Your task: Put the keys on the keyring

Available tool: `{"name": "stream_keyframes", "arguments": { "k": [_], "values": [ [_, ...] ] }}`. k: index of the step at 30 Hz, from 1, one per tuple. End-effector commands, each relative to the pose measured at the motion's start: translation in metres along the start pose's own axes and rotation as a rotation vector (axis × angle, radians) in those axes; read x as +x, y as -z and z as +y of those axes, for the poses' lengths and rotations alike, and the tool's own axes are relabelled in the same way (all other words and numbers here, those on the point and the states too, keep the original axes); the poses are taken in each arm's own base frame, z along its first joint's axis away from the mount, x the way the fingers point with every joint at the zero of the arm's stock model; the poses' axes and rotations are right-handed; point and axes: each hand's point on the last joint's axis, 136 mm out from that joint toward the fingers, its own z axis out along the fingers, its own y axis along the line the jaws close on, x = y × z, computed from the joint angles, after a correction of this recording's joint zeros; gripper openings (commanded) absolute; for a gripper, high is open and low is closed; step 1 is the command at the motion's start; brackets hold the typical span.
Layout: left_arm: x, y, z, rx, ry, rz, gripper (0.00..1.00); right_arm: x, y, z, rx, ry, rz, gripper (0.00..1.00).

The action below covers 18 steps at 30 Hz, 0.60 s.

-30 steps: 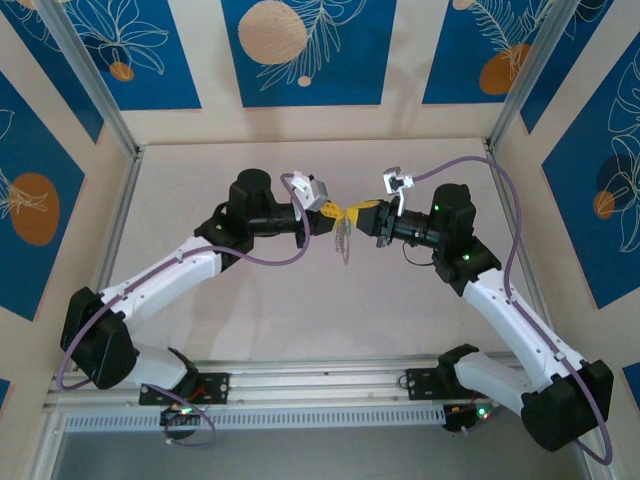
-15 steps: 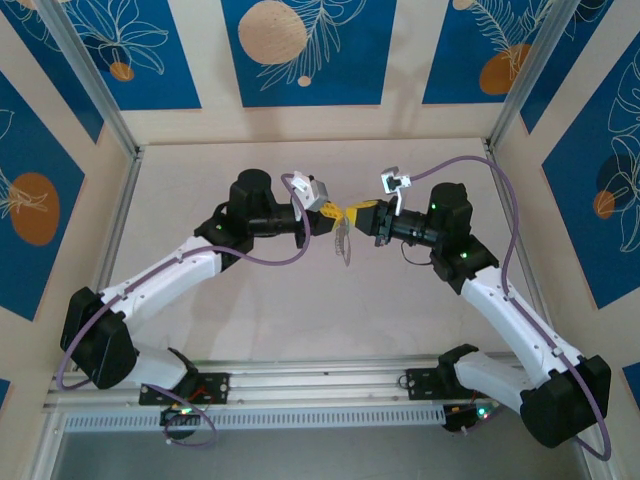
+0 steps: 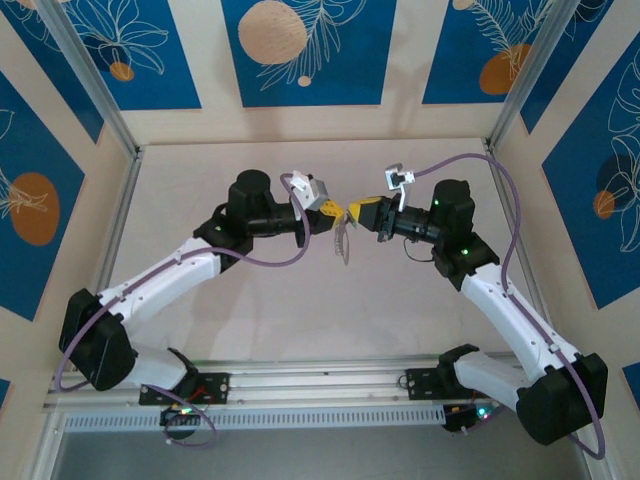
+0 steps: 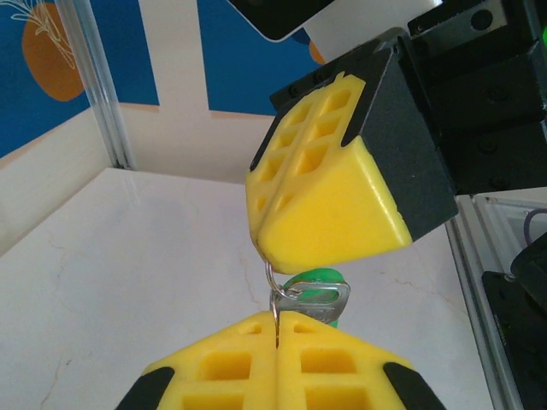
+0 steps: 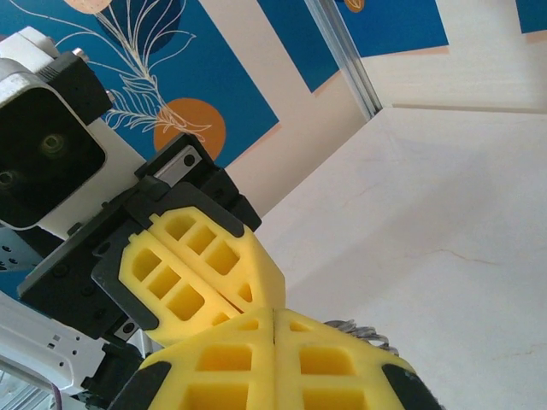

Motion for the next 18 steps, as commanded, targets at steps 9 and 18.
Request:
{"name": "stream_keyframes", "arguments": {
  "k": [9, 18],
  "values": [
    [-0.0396, 0.013, -0.0085, -0.027, -0.11, -0.145, 0.0, 0.0171, 0.0018, -0.0133, 0.01, -0.084, 0.033, 0.0],
    [-0.0367, 0.0118, -0.0098, -0.017, -0.096, -0.143, 0.0, 0.0192, 0.0003, -0.0146, 0.001, -0.106, 0.03, 0.0]
  ]
}}
